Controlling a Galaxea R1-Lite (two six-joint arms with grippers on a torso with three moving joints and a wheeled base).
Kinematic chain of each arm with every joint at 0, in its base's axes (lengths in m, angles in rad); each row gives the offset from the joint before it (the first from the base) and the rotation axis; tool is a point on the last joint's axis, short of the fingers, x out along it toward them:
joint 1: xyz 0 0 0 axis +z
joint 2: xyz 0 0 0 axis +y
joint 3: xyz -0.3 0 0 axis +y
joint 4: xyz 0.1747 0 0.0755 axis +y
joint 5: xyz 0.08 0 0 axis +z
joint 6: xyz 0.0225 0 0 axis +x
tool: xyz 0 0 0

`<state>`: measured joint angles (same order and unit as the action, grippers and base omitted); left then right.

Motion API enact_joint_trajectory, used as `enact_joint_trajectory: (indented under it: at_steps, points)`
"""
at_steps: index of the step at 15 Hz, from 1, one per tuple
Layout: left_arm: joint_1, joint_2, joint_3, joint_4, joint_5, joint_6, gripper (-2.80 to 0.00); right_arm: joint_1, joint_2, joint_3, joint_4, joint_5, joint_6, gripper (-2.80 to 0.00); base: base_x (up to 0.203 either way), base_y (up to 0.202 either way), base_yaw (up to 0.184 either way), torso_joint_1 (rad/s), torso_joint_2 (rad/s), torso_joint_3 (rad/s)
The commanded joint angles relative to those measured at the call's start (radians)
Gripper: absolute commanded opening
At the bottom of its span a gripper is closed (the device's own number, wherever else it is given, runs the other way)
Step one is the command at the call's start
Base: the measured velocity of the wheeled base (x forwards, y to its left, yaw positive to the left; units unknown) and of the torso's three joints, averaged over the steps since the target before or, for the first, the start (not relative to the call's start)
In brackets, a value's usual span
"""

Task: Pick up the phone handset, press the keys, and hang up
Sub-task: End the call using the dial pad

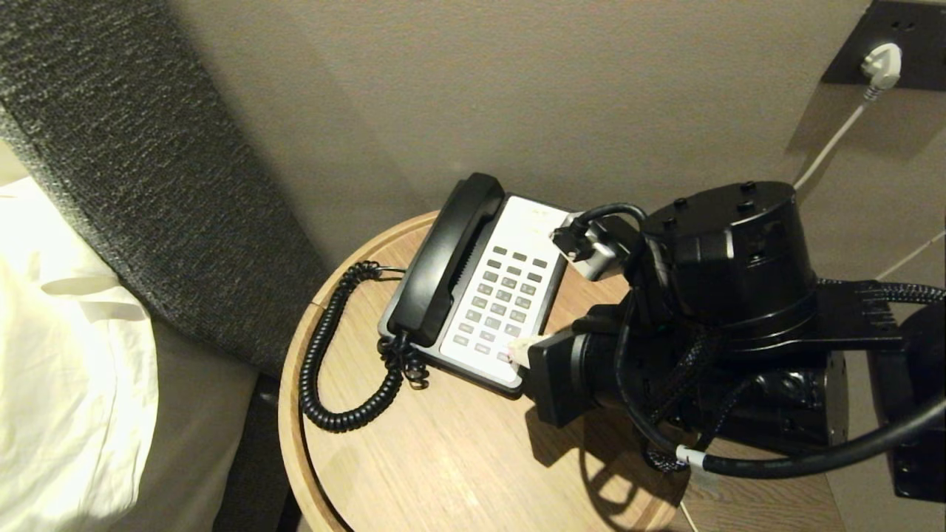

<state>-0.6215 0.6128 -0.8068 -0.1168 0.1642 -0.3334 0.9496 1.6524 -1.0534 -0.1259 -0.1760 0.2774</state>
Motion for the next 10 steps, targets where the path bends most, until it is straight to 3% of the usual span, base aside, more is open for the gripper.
enact_joint_trajectory:
  at_steps: [1, 10]
  points:
    - [0.000, 0.001, 0.001, -0.001, 0.001, -0.003, -2.80, 0.000, 0.013, 0.000, -0.004, -0.002, 0.001, -2.80, 0.000, 0.000, 0.000, 0.000, 0.00, 0.000]
    - [-0.001, -0.004, 0.012, -0.001, -0.012, -0.012, -2.80, -0.005, 0.043, 0.003, -0.008, -0.011, 0.000, -2.80, 0.000, 0.000, 0.000, 0.000, 0.00, 0.000]
